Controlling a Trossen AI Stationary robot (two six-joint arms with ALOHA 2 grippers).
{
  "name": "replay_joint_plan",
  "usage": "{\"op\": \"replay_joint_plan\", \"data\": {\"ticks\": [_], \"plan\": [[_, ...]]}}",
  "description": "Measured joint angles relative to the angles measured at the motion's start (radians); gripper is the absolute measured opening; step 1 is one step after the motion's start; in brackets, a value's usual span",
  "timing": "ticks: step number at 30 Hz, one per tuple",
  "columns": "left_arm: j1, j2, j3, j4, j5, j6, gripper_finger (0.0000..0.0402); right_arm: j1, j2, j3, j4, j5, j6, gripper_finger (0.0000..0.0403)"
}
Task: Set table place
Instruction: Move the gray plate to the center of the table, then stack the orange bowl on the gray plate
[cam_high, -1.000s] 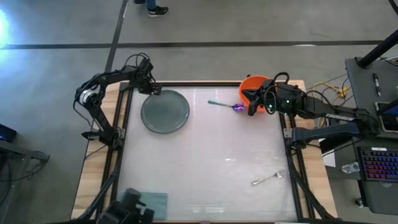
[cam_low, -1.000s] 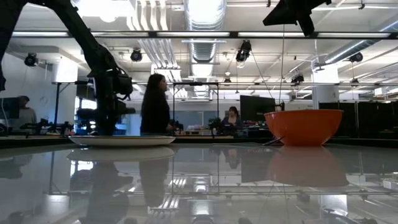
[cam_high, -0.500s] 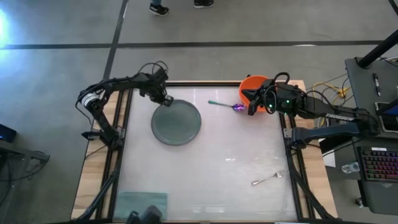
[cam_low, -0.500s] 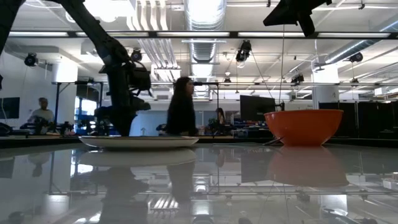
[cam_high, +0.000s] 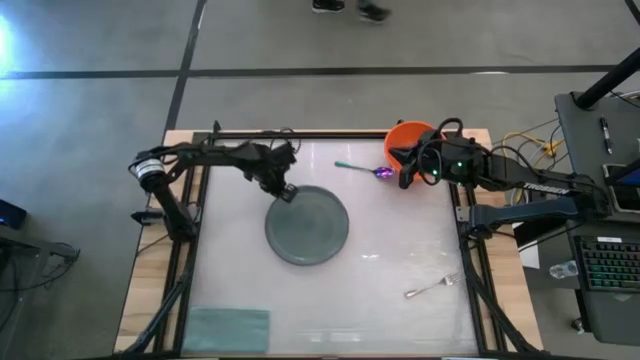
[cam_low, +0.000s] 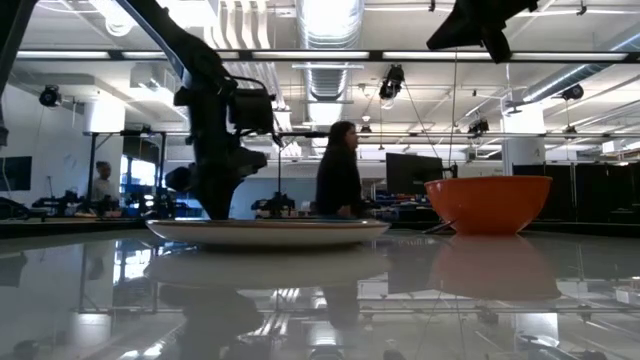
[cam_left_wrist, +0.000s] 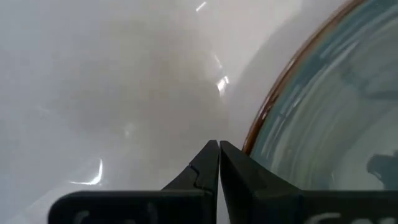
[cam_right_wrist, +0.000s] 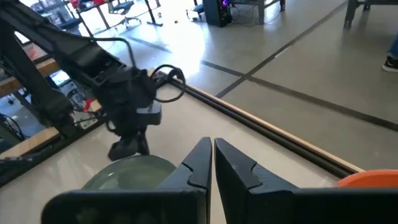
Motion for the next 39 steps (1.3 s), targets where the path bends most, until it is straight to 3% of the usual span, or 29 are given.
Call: {"op": "replay_joint_plan", "data": {"ticks": [15,27,34,39], "plan": [[-0.224,0.000,0.013,0.122,0.038,-0.161,0.0000,0.000,0.000,-0.001,-0.077,-0.100,0.011,0.0013],[-0.235,0.000,0.056,0.200,0.000,-0.189,0.0000,0.000,0.000,-0.001,-0.091,-0.098,-0.004,0.0013],[-0.235,-0.050,0.105,0.218,-0.002,-0.046,0.0000,0.000,0.000,-0.001,-0.110,-0.094,-0.060,0.0013],[-0.229,-0.155,0.118,0.358,0.046,0.092,0.0000,0.000,0.002,-0.001,-0.017,-0.094,0.103,0.0013]]}}
